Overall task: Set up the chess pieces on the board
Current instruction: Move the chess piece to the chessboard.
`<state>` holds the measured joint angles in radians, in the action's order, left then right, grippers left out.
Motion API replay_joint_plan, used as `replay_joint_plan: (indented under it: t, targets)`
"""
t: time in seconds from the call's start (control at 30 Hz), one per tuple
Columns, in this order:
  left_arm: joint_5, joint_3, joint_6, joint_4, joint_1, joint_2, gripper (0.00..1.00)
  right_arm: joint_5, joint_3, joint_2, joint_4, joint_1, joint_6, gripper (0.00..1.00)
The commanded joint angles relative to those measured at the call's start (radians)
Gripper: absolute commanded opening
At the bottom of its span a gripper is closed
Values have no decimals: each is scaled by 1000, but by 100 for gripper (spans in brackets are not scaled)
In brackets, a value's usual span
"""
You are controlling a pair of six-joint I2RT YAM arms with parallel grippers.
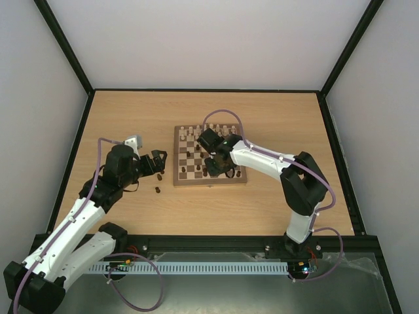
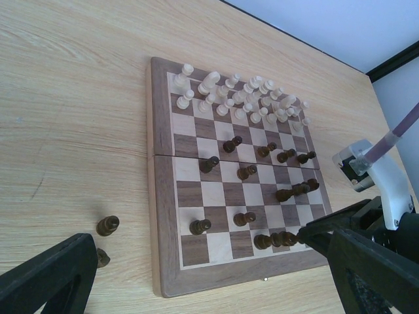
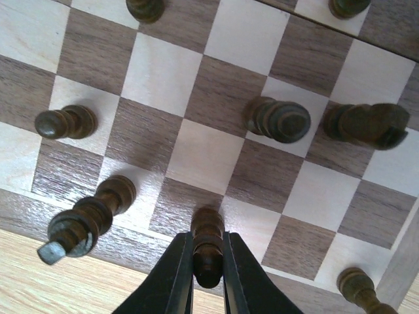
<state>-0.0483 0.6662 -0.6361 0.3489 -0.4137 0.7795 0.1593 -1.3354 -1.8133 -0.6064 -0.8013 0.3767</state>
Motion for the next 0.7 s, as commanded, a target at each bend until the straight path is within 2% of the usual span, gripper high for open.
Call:
replay_joint_plan:
  t: [0.0,0.67]
  targets:
    - [-7,-16,1,-29,7,3,99,32,31,46,-59,4,2,11]
    - [-11,-19,0,-33,6,4,99,40,59,66,-58,19,5,12]
